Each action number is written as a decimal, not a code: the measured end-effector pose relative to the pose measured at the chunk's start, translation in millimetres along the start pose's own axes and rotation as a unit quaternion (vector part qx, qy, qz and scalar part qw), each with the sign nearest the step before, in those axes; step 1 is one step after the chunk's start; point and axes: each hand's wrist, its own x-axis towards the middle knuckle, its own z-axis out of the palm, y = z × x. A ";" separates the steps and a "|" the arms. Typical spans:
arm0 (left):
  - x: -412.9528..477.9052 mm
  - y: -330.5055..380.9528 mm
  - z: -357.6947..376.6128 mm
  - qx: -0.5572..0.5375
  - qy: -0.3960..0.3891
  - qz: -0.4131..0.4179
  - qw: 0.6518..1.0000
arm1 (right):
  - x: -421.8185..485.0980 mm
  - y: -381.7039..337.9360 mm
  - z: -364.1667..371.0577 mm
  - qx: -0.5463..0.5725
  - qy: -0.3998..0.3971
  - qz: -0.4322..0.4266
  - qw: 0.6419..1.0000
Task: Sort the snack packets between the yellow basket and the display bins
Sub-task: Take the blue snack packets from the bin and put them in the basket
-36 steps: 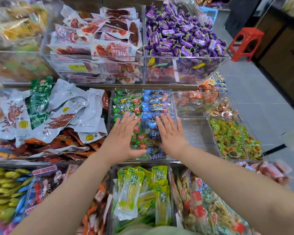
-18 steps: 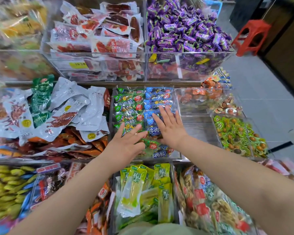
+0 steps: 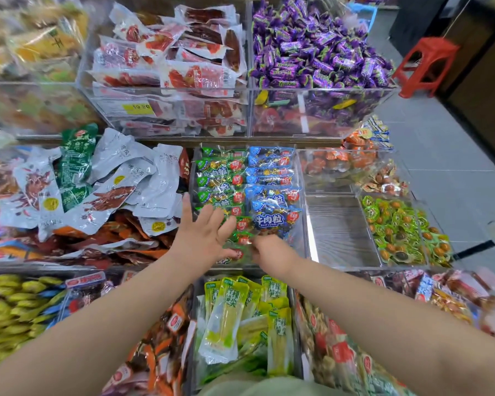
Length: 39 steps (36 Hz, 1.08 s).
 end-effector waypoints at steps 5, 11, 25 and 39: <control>14.8 14.9 11.9 -0.015 -0.082 0.022 0.996 | 6.3 -5.2 7.5 -0.010 -0.025 0.026 0.999; 25.4 13.5 20.2 -0.077 -0.130 -0.024 0.988 | -0.8 10.7 -16.0 0.125 0.016 0.060 0.990; 48.0 25.4 36.7 -0.141 -0.081 -0.126 0.979 | 34.6 42.0 -26.4 -0.284 0.090 -0.022 0.954; 36.2 20.4 37.0 -0.154 -0.088 -0.143 0.974 | 29.3 50.8 -25.5 -0.290 0.050 -0.083 0.952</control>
